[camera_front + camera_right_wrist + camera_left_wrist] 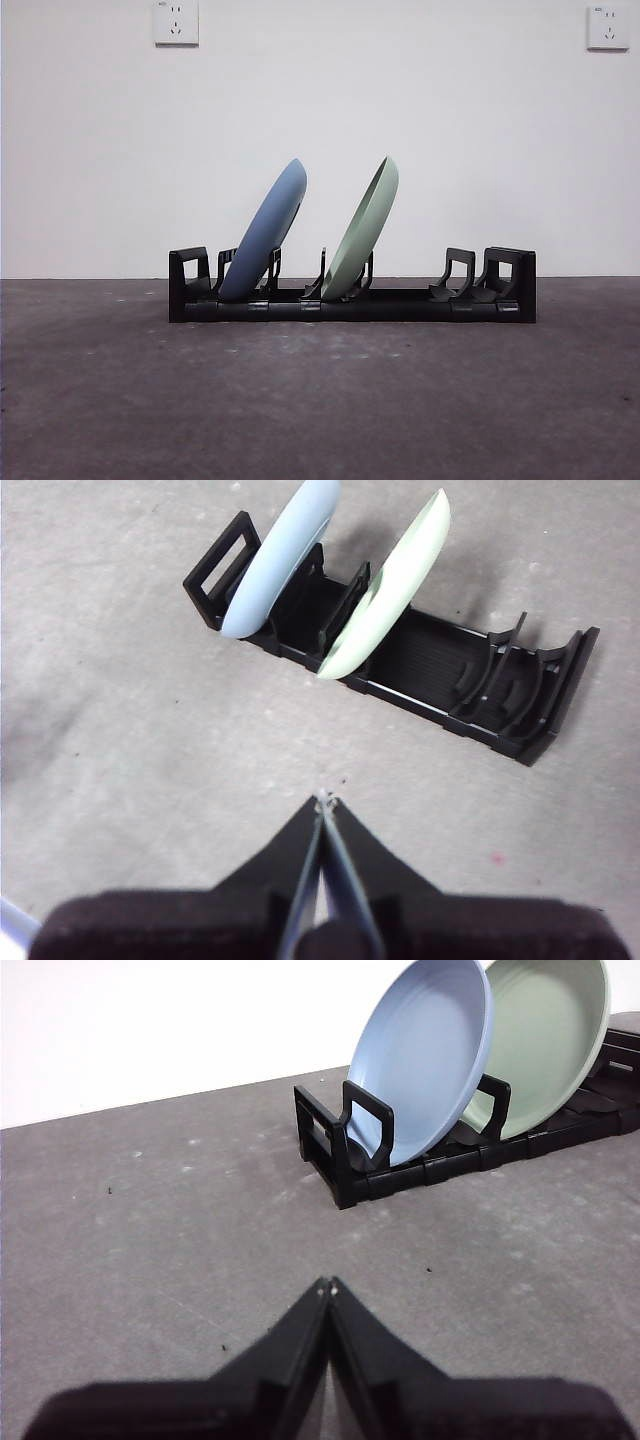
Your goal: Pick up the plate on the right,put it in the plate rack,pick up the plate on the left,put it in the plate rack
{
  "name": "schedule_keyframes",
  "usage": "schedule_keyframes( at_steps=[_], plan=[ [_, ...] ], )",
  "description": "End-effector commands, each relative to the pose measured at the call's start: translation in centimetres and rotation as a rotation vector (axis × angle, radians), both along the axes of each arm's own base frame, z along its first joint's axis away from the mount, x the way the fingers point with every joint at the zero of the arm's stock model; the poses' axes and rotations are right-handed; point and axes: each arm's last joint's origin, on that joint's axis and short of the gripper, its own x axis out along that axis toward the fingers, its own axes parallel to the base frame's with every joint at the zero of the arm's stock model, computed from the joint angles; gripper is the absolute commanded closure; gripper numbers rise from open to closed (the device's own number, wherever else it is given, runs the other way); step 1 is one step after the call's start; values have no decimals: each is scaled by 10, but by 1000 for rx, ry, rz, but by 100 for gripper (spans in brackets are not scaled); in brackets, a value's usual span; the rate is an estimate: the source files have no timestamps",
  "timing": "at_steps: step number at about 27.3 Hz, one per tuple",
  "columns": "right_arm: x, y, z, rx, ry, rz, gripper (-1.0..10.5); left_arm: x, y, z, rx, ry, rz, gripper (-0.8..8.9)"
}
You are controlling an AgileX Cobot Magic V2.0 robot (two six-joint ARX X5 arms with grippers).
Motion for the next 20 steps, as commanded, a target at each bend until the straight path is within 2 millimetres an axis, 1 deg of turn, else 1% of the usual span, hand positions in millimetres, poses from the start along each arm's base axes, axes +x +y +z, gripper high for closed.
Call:
schedule_keyframes(
  at_steps=[1, 4, 6, 8, 11, 13, 14, 17, 20],
  plan=[
    [5, -1, 2, -55, -88, -53, 946, 1, 0, -3, -6, 6, 4, 817],
    [-1, -16, 12, -102, -176, -198, 946, 1, 0, -3, -6, 7, 4, 817],
    [-14, -26, 21, -91, -233, -215, 946, 1, 0, -3, -6, 7, 4, 817],
    [-33, -40, 32, -64, -297, -264, 946, 1, 0, -3, -6, 7, 4, 817],
    [-66, -67, 48, -36, -430, -391, 946, 1, 0, -3, -6, 8, 4, 817],
    [-89, -79, 53, -20, -520, -471, 946, 1, 0, -3, -6, 9, 4, 817],
    [-97, -83, 51, -13, -567, -501, 946, 1, 0, -3, -6, 9, 4, 817],
    [-112, -88, 41, -7, -672, -543, 946, 1, 0, -3, -6, 9, 4, 817],
    [-118, -90, 17, -5, -743, -559, 946, 1, 0, -3, -6, 11, 4, 817]
  ],
)
